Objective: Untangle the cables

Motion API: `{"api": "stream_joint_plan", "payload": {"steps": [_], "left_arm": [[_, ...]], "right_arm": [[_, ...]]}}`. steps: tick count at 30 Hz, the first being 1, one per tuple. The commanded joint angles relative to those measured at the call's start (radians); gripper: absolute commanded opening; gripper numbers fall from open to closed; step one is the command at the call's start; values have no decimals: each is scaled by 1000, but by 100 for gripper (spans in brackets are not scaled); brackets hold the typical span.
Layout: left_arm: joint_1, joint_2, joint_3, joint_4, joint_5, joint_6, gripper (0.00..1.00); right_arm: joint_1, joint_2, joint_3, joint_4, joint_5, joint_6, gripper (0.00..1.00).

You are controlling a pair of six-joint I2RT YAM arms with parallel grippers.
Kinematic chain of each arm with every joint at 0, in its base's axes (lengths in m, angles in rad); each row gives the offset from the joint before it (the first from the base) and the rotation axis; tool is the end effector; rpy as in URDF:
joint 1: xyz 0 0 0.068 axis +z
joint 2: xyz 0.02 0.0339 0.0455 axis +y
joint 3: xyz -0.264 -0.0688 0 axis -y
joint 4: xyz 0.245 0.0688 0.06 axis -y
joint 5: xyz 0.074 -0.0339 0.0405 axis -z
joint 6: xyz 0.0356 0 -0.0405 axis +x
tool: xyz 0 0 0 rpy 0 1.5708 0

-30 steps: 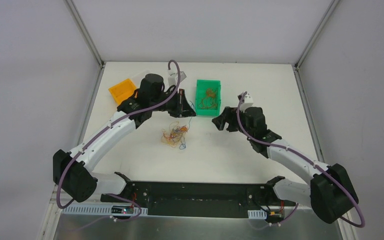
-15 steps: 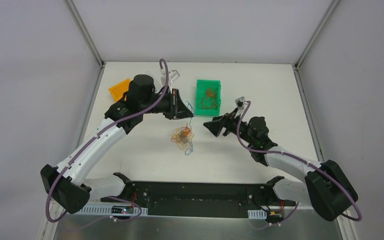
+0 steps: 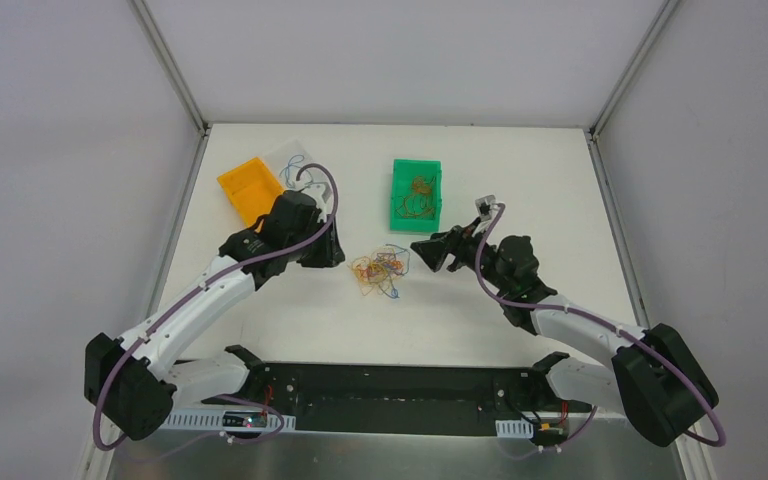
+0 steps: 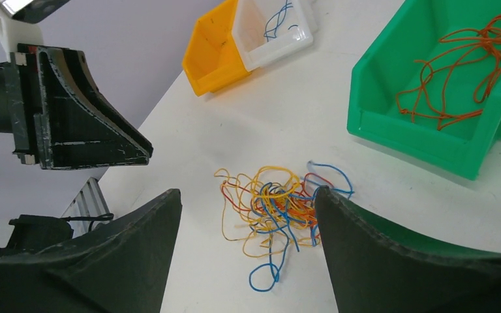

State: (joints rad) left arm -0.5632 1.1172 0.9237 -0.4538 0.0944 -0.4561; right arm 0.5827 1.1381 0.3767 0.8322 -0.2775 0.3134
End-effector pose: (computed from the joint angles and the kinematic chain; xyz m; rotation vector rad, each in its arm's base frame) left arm 0.2042 -0.1329 0.2966 0.1768 2.2906 -0.6523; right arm 0.1917 0.1380 0.2352 -0.4403 1.5117 0.9201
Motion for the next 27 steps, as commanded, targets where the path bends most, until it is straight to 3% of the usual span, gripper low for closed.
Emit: {"api": "stream_joint_plan", "payload": {"steps": [1,5,12,19,27], "left_arm": [[-6,-81,-9,5,-86,21,39],[-9,-35,9,10,12,41,51],[-43,60,8,10,29,51,68],[-46,138,3,36,6,16,69],[-46,233,3,97,0,-8,60]], "right_arm": [[5,18,59,-32,22,-3,78],[6,52,106,-138,90,14,76],[8,151,138,-292,152,126,62],[24,328,216,-306,81,215,54],[42,396,244,-312,102,237,47]]}}
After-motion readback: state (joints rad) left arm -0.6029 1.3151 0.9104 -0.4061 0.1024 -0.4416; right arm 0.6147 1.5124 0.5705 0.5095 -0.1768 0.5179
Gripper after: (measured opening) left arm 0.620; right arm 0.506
